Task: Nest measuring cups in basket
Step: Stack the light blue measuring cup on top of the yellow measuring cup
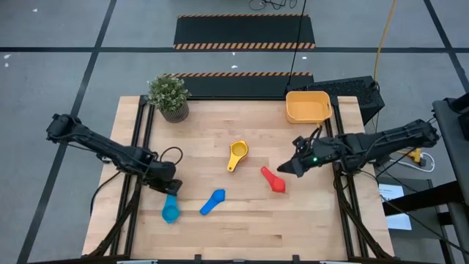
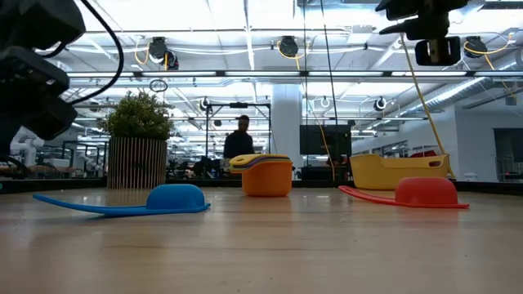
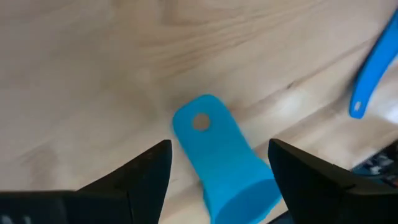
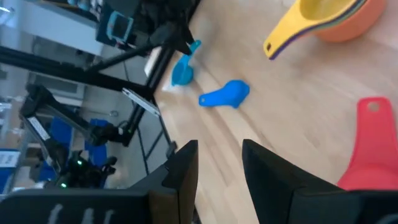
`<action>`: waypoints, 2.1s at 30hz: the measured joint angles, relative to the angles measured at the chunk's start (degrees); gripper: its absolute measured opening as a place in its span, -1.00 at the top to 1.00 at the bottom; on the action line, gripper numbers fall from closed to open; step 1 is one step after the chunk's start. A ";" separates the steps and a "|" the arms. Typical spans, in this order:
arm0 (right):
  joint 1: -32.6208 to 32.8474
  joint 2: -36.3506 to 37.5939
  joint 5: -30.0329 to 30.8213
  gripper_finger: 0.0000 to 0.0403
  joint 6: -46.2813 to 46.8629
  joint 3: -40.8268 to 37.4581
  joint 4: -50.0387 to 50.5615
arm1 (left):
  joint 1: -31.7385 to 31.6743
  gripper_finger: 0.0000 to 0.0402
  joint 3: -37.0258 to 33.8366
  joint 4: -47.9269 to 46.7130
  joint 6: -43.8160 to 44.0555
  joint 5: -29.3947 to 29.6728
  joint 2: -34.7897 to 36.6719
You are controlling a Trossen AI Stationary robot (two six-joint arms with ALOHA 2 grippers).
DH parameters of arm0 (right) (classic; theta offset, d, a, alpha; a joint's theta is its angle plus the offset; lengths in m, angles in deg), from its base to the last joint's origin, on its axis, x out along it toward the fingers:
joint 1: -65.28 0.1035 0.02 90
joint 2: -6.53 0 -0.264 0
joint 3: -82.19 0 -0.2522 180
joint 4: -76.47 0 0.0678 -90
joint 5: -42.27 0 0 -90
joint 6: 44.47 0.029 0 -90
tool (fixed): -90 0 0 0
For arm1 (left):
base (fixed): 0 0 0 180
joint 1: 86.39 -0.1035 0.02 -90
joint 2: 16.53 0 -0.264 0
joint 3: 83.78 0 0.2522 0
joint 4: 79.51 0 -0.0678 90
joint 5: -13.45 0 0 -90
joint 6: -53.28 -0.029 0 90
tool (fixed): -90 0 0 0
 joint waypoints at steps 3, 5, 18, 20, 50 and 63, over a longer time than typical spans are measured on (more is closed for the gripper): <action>1.44 -1.28 0.02 0.41 0.41 0.00 -0.31 | 0.00 -0.35 -2.55 4.68 2.48 0.00 0.00; 2.21 -2.04 0.00 0.41 1.26 0.00 -0.80 | 0.00 -0.35 -3.97 5.43 3.79 0.00 -0.01; 4.60 -6.01 -0.05 0.41 1.53 0.00 -5.66 | 0.00 -0.06 -6.21 15.08 1.85 0.23 -0.04; 4.56 -6.44 -0.03 0.41 1.46 0.00 -5.64 | 0.00 0.11 -6.21 15.67 1.01 0.23 -0.07; 4.45 -6.70 3.21 0.41 -2.60 0.00 -5.70 | 0.00 0.98 1.69 46.50 -7.85 43.32 -0.04; -1.06 -6.70 12.19 0.41 -7.91 -0.02 -24.91 | -2.00 0.98 14.85 46.48 -27.42 62.01 -0.04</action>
